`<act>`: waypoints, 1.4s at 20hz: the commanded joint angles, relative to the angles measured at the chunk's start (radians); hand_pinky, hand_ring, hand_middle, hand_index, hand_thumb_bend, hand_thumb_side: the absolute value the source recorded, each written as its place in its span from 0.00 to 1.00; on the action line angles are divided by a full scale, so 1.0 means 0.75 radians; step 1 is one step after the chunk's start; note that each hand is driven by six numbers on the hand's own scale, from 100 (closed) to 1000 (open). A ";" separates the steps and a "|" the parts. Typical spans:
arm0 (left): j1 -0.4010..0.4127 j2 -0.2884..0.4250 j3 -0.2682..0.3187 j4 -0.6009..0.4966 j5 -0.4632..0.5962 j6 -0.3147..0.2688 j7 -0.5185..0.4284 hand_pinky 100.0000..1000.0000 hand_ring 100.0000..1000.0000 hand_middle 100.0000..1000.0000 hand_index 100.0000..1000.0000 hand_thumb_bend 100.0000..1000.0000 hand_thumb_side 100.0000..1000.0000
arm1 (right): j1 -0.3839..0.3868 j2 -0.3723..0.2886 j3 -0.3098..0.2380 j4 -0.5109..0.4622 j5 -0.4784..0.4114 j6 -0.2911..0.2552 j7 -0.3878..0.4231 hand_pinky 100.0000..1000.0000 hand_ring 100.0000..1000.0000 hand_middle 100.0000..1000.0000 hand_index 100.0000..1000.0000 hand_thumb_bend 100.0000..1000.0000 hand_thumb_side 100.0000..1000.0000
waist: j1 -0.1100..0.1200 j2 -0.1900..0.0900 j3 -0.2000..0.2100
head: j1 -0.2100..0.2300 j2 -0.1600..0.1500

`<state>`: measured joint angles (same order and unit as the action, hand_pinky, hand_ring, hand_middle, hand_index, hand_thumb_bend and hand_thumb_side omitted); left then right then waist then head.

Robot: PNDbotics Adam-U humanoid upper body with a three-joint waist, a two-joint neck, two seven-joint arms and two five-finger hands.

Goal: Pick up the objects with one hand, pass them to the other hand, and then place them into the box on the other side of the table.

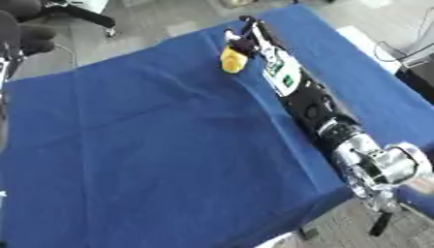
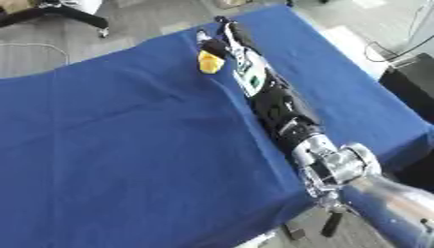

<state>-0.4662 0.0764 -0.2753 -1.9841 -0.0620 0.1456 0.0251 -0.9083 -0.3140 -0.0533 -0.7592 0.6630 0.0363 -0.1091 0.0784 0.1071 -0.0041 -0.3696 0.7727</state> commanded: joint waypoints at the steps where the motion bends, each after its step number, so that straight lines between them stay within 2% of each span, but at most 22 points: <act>1: -0.011 -0.006 0.001 -0.021 -0.004 -0.004 0.004 0.73 0.67 0.72 0.85 0.27 0.64 | -0.030 0.003 0.004 -0.001 0.024 -0.002 0.014 0.77 0.74 0.71 0.95 0.00 0.78 | 0.006 0.008 0.006 | -0.005 -0.004; 9: -0.003 -0.005 0.007 -0.021 -0.028 -0.007 0.001 0.73 0.67 0.71 0.85 0.27 0.65 | -0.018 0.009 0.015 0.044 0.076 0.016 0.052 0.79 0.76 0.73 0.95 0.00 0.81 | 0.003 0.009 0.009 | -0.001 -0.004; 11: 0.001 -0.005 0.007 -0.021 -0.035 -0.007 -0.003 0.73 0.67 0.71 0.85 0.26 0.66 | -0.016 0.006 0.016 0.053 0.094 0.028 0.074 0.79 0.77 0.74 0.95 0.00 0.79 | 0.002 0.009 0.008 | -0.002 -0.004; 13: 0.004 -0.006 0.007 -0.021 -0.043 -0.008 -0.006 0.73 0.67 0.71 0.85 0.26 0.66 | -0.013 0.004 0.018 0.066 0.117 0.042 0.108 0.80 0.77 0.76 0.96 0.00 0.68 | 0.001 0.008 0.007 | -0.004 -0.004; 14: 0.005 -0.006 0.007 -0.021 -0.045 -0.008 -0.007 0.73 0.67 0.71 0.85 0.26 0.66 | -0.012 0.002 0.019 0.073 0.129 0.050 0.129 0.80 0.78 0.76 0.96 0.00 0.56 | 0.001 0.008 0.007 | -0.003 -0.004; 15: 0.006 -0.006 0.007 -0.021 -0.048 -0.008 -0.008 0.73 0.67 0.71 0.85 0.26 0.66 | -0.010 0.001 0.021 0.082 0.142 0.057 0.156 0.80 0.78 0.76 0.96 0.00 0.50 | 0.001 0.007 0.006 | 0.000 -0.004; 16: 0.006 -0.006 0.008 -0.021 -0.051 -0.009 -0.011 0.73 0.67 0.71 0.85 0.26 0.66 | -0.009 -0.002 0.022 0.090 0.157 0.064 0.187 0.80 0.79 0.77 0.96 0.00 0.33 | 0.001 0.007 0.005 | 0.002 -0.004; 17: 0.008 -0.006 0.008 -0.021 -0.053 -0.010 -0.013 0.73 0.67 0.71 0.85 0.26 0.66 | -0.008 -0.005 0.021 0.096 0.171 0.072 0.215 0.80 0.79 0.77 0.96 0.00 0.24 | 0.001 0.007 0.005 | 0.003 -0.004; 18: 0.010 -0.006 0.009 -0.021 -0.054 -0.011 -0.014 0.73 0.67 0.71 0.85 0.26 0.66 | -0.007 -0.007 0.020 0.100 0.185 0.079 0.241 0.81 0.79 0.77 0.96 0.00 0.10 | 0.000 0.006 0.004 | 0.003 -0.004; 19: 0.012 -0.005 0.009 -0.021 -0.056 -0.010 -0.015 0.73 0.67 0.71 0.85 0.25 0.66 | -0.006 -0.010 0.018 0.104 0.196 0.083 0.267 0.81 0.79 0.78 0.96 0.00 0.03 | 0.000 0.006 0.003 | 0.002 -0.004; 23: 0.019 -0.003 0.008 -0.021 -0.063 -0.008 -0.021 0.74 0.68 0.71 0.85 0.25 0.66 | -0.002 -0.023 0.010 0.113 0.244 0.100 0.325 0.82 0.81 0.80 0.96 0.00 0.03 | -0.002 0.006 0.002 | 0.006 -0.004; 28: 0.024 -0.001 0.009 -0.021 -0.070 -0.009 -0.023 0.74 0.67 0.70 0.85 0.25 0.67 | 0.003 -0.032 0.001 0.127 0.309 0.153 0.320 0.82 0.81 0.81 0.97 0.00 0.03 | -0.002 0.007 0.001 | 0.006 -0.004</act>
<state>-0.4396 0.0731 -0.2746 -1.9841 -0.1097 0.1405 0.0098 -0.9141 -0.3141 -0.0472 -0.6969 0.8765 0.1322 0.1232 0.0783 0.1074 -0.0004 -0.3671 0.7727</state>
